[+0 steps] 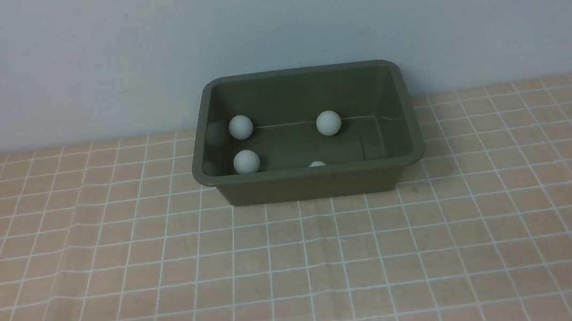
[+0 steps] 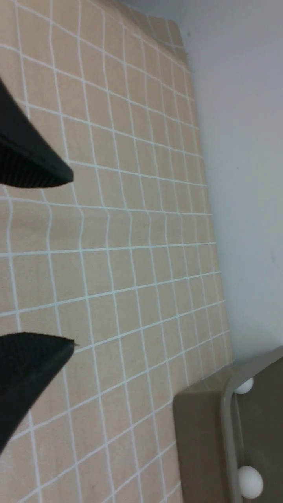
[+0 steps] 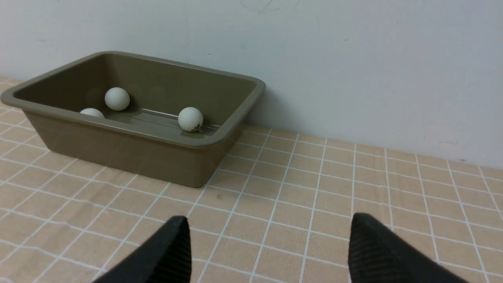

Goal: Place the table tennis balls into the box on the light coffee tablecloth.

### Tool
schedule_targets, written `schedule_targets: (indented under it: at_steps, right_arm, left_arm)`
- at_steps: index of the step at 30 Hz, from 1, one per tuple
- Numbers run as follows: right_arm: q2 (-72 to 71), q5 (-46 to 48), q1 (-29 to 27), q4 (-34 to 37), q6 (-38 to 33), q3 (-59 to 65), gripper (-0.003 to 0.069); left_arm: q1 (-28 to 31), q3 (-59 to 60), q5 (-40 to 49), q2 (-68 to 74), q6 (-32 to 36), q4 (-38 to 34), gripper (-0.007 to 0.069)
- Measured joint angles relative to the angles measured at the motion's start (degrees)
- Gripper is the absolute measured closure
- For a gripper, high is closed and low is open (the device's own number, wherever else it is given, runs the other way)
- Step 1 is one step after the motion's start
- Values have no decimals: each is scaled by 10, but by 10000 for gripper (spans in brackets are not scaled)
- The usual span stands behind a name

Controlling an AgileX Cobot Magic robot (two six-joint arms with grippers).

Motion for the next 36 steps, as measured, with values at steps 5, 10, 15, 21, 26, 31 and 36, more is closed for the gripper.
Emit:
schedule_targets:
  at_steps: [5,10,15,21,26,31,36]
  right_arm:
    - [0,0,0,0,0,0,169]
    - [0,0,0,0,0,0,169]
    - [0,0,0,0,0,0,169]
    - [0,1,0,0,0,0,169]
    - [0,12,0,0,0,0,169]
    - [0,25,0,0,0,0,169]
    - [0,37,0,0,0,0,169]
  left_arm:
    - [-7,17,2,0,-18,0,209]
    - [-7,19,11,0,-22,8,209]
    - [-7,19,11,0,-22,26,209]
    - [-7,45,-17,0,-72,69,209]
    - [-7,68,-63,0,-117,95,209]
    - [-7,69,-56,0,-116,98,209]
    - [-7,69,-49,0,-89,95,209]
